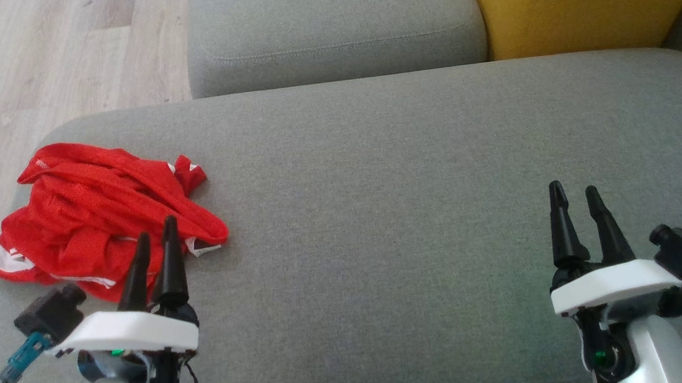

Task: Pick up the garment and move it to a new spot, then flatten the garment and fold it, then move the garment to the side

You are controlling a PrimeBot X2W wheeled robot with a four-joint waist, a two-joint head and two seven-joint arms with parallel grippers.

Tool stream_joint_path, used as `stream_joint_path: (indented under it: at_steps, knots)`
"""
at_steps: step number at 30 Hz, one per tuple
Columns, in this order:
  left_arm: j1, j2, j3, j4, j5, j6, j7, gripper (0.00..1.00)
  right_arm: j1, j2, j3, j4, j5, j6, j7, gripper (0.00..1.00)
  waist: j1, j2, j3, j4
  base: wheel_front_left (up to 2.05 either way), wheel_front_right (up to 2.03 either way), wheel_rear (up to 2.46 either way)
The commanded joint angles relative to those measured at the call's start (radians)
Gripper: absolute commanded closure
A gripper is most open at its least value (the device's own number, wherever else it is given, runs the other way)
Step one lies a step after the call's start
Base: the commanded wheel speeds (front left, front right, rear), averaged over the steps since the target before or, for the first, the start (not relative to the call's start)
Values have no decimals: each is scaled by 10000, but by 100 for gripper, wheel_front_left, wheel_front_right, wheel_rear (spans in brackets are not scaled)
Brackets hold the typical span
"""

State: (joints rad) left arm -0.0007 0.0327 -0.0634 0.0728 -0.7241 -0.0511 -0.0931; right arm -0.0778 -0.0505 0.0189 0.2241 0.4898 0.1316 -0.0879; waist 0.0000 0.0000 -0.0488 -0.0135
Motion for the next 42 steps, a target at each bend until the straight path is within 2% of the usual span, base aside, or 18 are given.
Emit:
stream_joint_path:
  at_steps: [1, 8, 17, 26, 31, 37, 42]
  knots:
    - [-307, 139, 87, -429, 296, 47, -124, 0, -627, -96, 175, -350, -321, -5, -123, 0, 0, 0, -9, 6, 0, 0, 0]
    - [-266, 378, -328, -481, 1626, 333, -329, 0, -577, -44, 295, -390, -1351, -6, -350, 0, 0, 0, -72, 53, 0, 0, 0]
    - [-296, 952, -1184, -328, 3318, 1080, -591, 0, -509, 6, 290, -334, -2858, -7, -623, 0, 0, 0, -129, 48, 0, 0, 0]
    - [-380, 1409, -2017, -302, 4393, 1807, -855, 0, -379, 15, 259, -378, -3964, -7, -882, 0, 0, 0, -191, -11, 0, 0, 0]
    - [-405, 1491, -2299, -323, 4658, 2114, -1001, 0, -321, 14, 342, -374, -4198, -8, -975, 0, 0, 0, -211, -37, 0, 0, 0]
    - [-292, 1369, -2298, -320, 4570, 2153, -1147, 0, -257, 11, 453, -346, -4375, -8, -1072, 0, 0, 0, -246, -54, 0, 0, 0]
    - [-103, 1027, -1984, -265, 4310, 1881, -1294, 0, -209, 9, 557, -206, -3944, -8, -1062, 0, 0, 0, -293, -59, 0, 0, 0]
